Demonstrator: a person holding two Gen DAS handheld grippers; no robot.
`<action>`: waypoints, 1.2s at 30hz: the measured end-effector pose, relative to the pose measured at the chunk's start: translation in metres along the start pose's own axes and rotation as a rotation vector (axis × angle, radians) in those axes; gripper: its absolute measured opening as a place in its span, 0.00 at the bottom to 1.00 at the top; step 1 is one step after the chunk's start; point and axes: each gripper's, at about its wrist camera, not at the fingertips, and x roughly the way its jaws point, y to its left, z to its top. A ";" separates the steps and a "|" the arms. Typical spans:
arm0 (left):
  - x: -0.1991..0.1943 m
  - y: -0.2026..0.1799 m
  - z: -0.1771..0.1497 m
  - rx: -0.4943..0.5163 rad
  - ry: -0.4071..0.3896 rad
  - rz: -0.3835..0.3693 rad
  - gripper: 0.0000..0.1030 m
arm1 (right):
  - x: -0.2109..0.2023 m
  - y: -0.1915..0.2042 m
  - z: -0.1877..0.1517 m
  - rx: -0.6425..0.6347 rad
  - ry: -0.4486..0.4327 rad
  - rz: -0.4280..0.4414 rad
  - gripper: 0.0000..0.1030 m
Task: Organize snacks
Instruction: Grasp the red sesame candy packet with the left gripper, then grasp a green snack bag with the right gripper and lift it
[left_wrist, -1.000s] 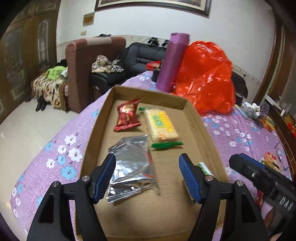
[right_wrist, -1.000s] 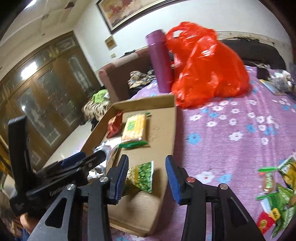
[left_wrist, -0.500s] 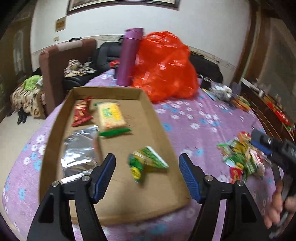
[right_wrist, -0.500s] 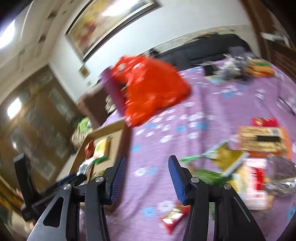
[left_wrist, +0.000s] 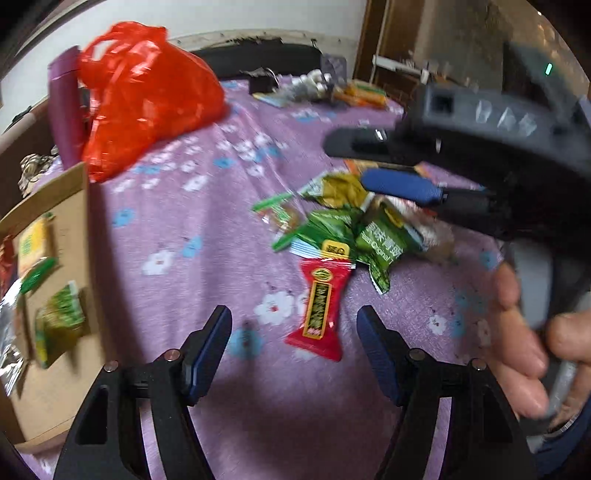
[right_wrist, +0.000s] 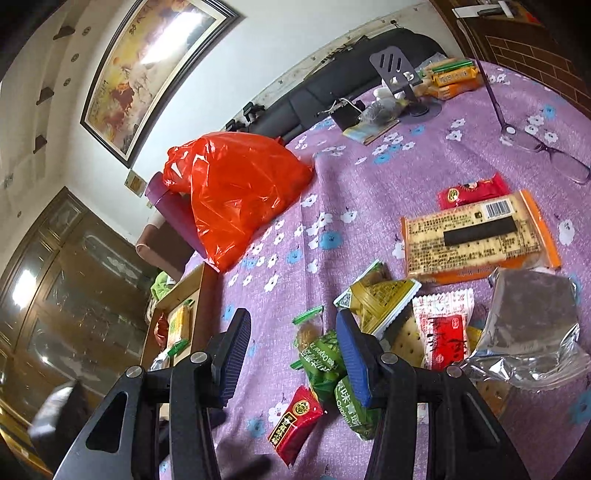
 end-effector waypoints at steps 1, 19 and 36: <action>0.005 -0.002 0.001 0.003 0.010 0.000 0.60 | 0.000 0.001 0.000 -0.003 0.003 -0.002 0.51; -0.011 0.033 -0.009 -0.098 -0.036 0.006 0.17 | 0.039 0.024 -0.018 -0.306 0.114 -0.315 0.54; -0.025 0.054 -0.011 -0.161 -0.075 0.032 0.17 | 0.053 0.057 -0.051 -0.644 0.136 -0.456 0.35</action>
